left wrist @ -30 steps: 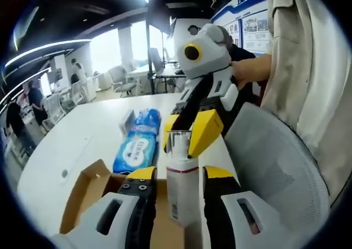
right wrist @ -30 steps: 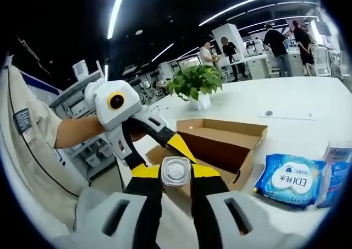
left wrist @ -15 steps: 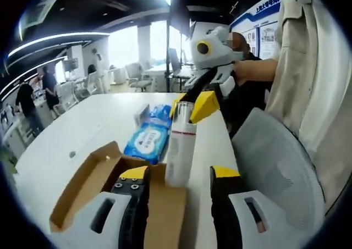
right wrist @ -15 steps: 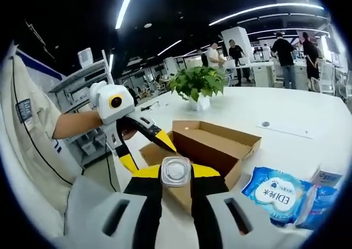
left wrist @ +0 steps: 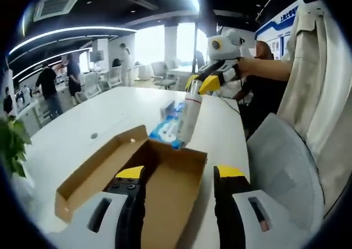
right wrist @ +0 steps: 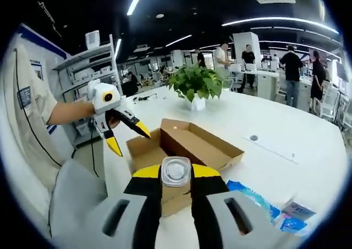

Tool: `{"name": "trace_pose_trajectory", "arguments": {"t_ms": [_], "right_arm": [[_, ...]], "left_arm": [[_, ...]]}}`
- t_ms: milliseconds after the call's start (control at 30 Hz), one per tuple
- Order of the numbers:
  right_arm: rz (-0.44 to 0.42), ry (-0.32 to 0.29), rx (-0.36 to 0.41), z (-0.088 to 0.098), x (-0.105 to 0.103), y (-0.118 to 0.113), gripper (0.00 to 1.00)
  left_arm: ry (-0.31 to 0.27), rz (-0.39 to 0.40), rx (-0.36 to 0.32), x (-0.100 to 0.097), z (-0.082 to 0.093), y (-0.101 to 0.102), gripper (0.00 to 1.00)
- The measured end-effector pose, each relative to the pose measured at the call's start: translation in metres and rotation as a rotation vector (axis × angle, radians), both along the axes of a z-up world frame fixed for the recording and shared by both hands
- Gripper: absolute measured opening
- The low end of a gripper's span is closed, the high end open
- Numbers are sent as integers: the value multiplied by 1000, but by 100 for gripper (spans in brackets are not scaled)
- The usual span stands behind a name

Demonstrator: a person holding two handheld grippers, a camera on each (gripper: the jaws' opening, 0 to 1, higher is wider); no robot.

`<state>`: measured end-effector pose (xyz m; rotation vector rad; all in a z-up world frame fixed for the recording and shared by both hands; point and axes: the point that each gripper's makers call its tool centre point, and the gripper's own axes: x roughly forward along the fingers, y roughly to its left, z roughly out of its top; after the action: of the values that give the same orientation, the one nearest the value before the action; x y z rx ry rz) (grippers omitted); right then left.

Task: Operate the shoe box by opening the lid, removing the specified soft item, and placing it in the target area until the item is outside and the box remains undamaged.

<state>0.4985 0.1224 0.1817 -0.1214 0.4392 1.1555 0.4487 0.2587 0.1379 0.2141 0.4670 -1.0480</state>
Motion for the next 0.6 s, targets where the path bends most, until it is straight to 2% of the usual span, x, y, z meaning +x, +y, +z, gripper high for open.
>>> {"name": "trace_pose_trajectory", "arguments": {"t_ms": [200, 600], "right_arm": [[29, -52, -45, 3, 19, -9, 16], [89, -124, -133, 0, 50, -22, 16]], "left_arm": [[-22, 89, -9, 4, 2, 21, 53], [-17, 244, -1, -2, -1, 63, 52]]}}
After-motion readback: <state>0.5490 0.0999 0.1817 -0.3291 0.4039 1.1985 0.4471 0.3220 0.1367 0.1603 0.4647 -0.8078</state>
